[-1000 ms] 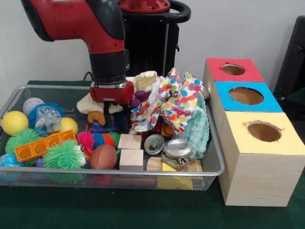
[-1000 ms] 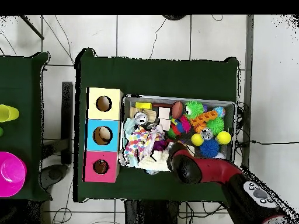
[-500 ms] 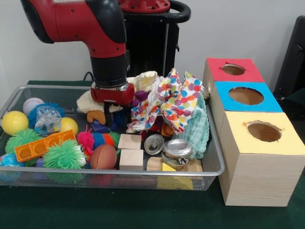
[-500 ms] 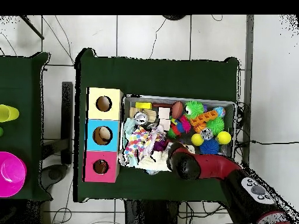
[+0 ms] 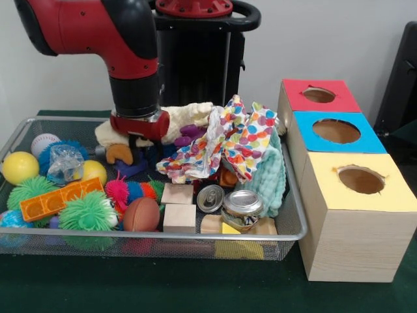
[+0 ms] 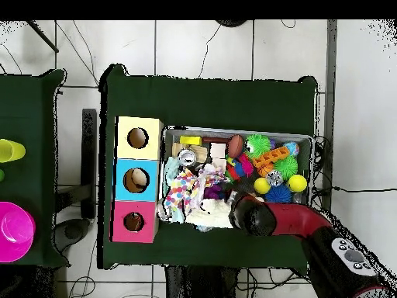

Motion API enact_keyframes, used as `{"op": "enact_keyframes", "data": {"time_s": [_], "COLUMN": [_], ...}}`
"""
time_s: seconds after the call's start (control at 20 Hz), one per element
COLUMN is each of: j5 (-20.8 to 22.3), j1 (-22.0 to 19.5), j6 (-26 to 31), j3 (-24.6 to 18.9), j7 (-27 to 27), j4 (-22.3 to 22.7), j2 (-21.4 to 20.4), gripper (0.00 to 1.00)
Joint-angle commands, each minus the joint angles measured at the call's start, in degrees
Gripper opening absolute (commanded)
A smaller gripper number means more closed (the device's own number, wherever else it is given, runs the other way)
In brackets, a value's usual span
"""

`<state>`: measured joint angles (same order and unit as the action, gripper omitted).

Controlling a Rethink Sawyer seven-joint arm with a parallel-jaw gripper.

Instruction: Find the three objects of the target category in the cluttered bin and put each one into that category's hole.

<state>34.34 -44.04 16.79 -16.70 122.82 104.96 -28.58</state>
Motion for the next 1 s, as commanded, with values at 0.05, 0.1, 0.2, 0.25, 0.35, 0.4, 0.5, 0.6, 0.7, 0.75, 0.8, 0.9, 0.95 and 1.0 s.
{"op": "enact_keyframes", "data": {"time_s": [0.05, 0.1, 0.2, 0.25, 0.35, 0.4, 0.5, 0.6, 0.7, 0.75, 0.8, 0.9, 0.95, 1.0], "j5": [2.82, 3.11, 3.63, 3.91, 4.21, 4.29, 4.33, 4.17, 3.86, 3.78, 3.71, 3.92, 4.10, 4.18], "j1": [-2.43, -2.36, -2.24, -2.09, -2.33, -2.32, -2.44, -2.53, -2.65, -2.67, -2.70, -2.53, -2.09, -1.93], "j6": [14.53, 14.81, 15.64, 16.09, 15.96, 16.22, 15.31, 15.08, 15.39, 15.61, 15.83, 16.24, 17.00, 17.62], "j3": [-2.23, -2.16, -1.84, -1.50, -1.72, -1.82, -2.45, -2.70, -3.03, -3.11, -3.18, -2.79, -2.40, -2.23], "j7": [-14.29, -14.23, -14.19, -14.12, -14.09, -14.18, -13.86, -13.64, -13.84, -13.96, -14.08, -14.20, -14.48, -14.87], "j4": [-4.74, -4.74, -4.49, -4.42, -4.64, -5.05, -5.56, -5.39, -5.31, -5.19, -5.07, -4.52, -4.87, -4.89], "j2": [-0.29, -0.33, -0.67, -0.68, -0.41, -0.09, 0.50, 0.47, 0.43, 0.30, 0.17, -0.50, -0.80, -1.33], "gripper": [1.00, 1.00, 1.00, 1.00, 1.00, 1.00, 1.00, 1.00, 1.00, 1.00, 1.00, 1.00, 1.00, 1.00]}}
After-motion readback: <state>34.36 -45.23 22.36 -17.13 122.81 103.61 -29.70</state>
